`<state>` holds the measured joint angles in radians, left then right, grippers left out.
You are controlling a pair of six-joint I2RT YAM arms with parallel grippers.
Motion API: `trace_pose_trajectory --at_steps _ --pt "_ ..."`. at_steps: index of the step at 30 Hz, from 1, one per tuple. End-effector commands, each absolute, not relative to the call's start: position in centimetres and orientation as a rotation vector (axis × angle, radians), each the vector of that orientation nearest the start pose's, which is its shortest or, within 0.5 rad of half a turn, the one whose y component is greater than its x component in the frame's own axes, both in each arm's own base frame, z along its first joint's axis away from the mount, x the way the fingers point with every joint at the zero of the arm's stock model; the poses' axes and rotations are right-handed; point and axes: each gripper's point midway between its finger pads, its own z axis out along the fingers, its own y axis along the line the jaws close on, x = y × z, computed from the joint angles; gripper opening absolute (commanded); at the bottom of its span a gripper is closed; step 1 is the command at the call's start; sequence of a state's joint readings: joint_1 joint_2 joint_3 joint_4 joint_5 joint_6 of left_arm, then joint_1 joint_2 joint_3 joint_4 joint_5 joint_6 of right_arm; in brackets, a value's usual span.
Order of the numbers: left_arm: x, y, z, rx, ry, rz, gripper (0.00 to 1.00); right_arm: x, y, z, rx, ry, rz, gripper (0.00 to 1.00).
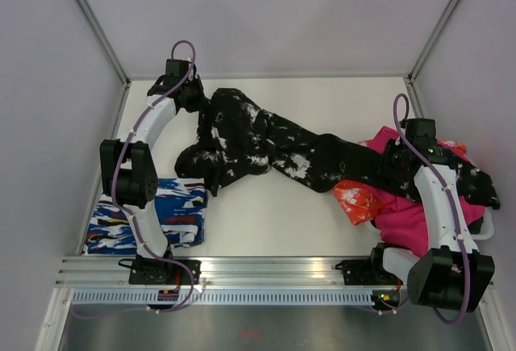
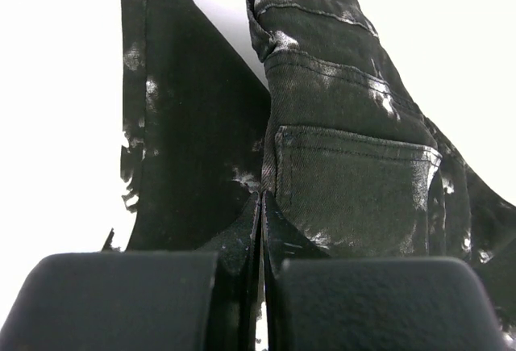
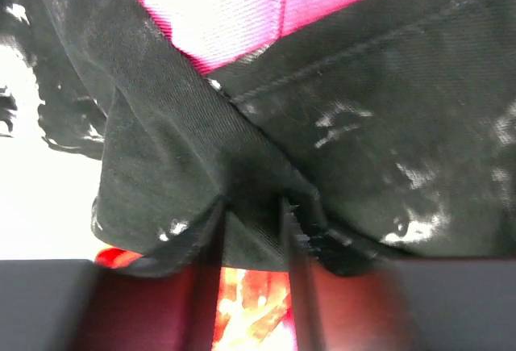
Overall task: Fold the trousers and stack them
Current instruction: Flatten the trousers out
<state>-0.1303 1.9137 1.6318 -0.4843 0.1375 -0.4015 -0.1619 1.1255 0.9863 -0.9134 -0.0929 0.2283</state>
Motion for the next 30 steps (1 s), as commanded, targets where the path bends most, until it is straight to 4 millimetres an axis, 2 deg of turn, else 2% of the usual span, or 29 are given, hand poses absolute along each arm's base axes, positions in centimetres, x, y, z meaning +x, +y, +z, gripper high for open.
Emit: trace_pose_trajectory --at_steps 1,2,3,4,6,7,9,10,11,12,14,15,16,17,18,19,20,21,22,23,24,26,27,28,29,30 --pt "51.3 -10.8 18.0 -0.209 2.282 -0.451 0.02 25.9 -0.9 14.8 0.442 2.545 0.195 0.33" --pt "51.3 -10.8 17.9 -0.211 2.285 -0.451 0.02 26.1 -1.0 15.2 0.430 2.536 0.189 0.17" --pt "51.3 -10.9 17.9 -0.207 2.286 -0.456 0.02 26.2 -1.2 15.6 0.415 2.533 0.177 0.08" --pt "51.2 -10.9 17.8 -0.209 2.289 -0.458 0.02 26.8 -1.5 17.0 0.410 2.503 0.161 0.00" --pt "51.3 -10.9 17.8 -0.210 2.289 -0.456 0.02 27.3 -1.8 18.5 0.397 2.477 0.140 0.00" --pt "51.3 -10.9 17.9 -0.205 2.286 -0.457 0.02 28.0 -1.9 20.4 0.375 2.437 0.140 0.00" --pt "51.4 -10.9 18.0 -0.205 2.281 -0.457 0.02 28.7 -1.7 22.2 0.360 2.410 0.162 0.00" --pt "51.4 -10.9 18.0 -0.205 2.281 -0.457 0.02 29.5 -1.6 24.6 0.340 2.353 0.169 0.00" --pt "51.5 -10.8 18.0 -0.210 2.279 -0.458 0.02 30.1 -1.3 25.4 0.325 2.342 0.188 0.00" --pt "51.5 -10.8 17.9 -0.213 2.279 -0.459 0.02 31.0 -0.7 28.0 0.291 2.285 0.226 0.00" --pt "51.6 -10.6 17.9 -0.227 2.283 -0.452 0.02 32.6 1.2 30.1 0.232 2.245 0.297 0.00" --pt "51.9 -9.9 18.0 -0.254 2.280 -0.432 0.02 33.8 2.1 33.0 0.175 2.164 0.316 0.00" --pt "52.0 -9.6 17.5 -0.298 2.292 -0.442 0.02 34.6 2.9 34.4 0.134 2.127 0.320 0.00" --pt "52.2 -9.2 17.6 -0.326 2.291 -0.463 0.02 35.7 5.0 34.8 0.044 2.118 0.339 0.00" --pt "52.4 -8.3 18.0 -0.361 2.279 -0.526 0.02 36.9 6.2 37.2 -0.015 2.040 0.344 0.00" --pt "52.6 -8.0 18.3 -0.405 2.270 -0.570 0.02 37.7 7.0 37.7 -0.041 2.023 0.341 0.00" --pt "52.8 -7.5 18.9 -0.412 2.254 -0.588 0.02 39.5 8.3 36.8 -0.069 2.043 0.366 0.00" --pt "53.5 -6.9 20.7 -0.405 2.212 -0.588 0.02 40.8 9.0 38.2 -0.077 1.998 0.392 0.00" --pt "53.7 -6.6 22.2 -0.365 2.185 -0.559 0.02 41.7 9.6 38.0 -0.083 1.998 0.415 0.00" --pt "54.0 -6.3 23.6 -0.343 2.158 -0.536 0.02 43.4 10.8 36.6 -0.095 2.022 0.447 0.00" --pt "54.5 -5.9 26.5 -0.318 2.101 -0.513 0.02 44.5 11.5 37.3 -0.103 1.983 0.461 0.00" --pt "54.7 -5.7 29.5 -0.272 2.042 -0.490 0.02 46.2 13.9 36.2 -0.144 1.983 0.483 0.00" --pt "54.7 -5.6 32.1 -0.256 1.989 -0.482 0.02 47.0 14.8 36.8 -0.159 1.944 0.495 0.00" --pt "54.7 -5.6 33.1 -0.241 1.970 -0.481 0.02 47.5 15.6 36.8 -0.165 1.936 0.513 0.00" --pt "54.4 -5.7 34.6 -0.226 1.939 -0.486 0.02 48.1 17.0 35.7 -0.182 1.950 0.541 0.00" --pt "54.1 -6.1 36.3 -0.204 1.907 -0.511 0.02 48.4 18.2 35.4 -0.192 1.943 0.591 0.00"
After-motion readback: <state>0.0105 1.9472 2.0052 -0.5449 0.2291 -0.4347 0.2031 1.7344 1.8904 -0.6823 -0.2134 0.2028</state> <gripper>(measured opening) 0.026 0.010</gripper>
